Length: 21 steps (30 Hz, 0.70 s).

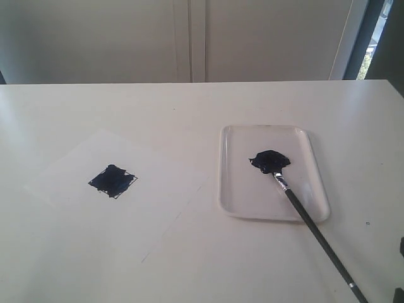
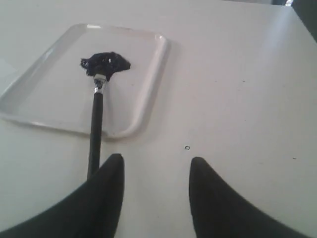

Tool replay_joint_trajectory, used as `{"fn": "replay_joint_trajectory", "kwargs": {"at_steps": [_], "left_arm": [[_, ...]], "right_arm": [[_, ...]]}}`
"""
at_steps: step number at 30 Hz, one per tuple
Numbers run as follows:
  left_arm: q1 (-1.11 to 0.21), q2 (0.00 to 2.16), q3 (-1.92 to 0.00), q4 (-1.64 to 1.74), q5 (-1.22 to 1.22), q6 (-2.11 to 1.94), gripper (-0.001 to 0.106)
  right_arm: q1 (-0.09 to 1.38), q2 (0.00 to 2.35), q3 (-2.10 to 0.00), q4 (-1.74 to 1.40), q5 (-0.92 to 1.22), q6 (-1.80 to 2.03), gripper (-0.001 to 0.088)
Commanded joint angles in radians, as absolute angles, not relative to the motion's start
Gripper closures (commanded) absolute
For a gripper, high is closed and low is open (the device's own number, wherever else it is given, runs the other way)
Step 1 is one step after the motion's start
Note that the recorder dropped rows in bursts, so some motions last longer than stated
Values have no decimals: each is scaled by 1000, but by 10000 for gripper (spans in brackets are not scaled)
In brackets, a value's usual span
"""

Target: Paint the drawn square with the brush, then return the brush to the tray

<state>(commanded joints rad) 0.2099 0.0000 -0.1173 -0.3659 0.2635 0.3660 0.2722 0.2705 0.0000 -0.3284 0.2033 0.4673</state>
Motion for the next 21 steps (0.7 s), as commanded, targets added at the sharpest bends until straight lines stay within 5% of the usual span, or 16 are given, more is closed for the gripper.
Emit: {"fn": "replay_joint_trajectory", "kwargs": {"at_steps": [8, 21], "left_arm": [[254, 0, -117, -350, 263, 366, 1053], [257, 0, -117, -350, 441, 366, 1053]], "right_arm": [[188, 271, 0, -22, 209, 467, 462], [175, 271, 0, 0, 318, 467, 462]]}}
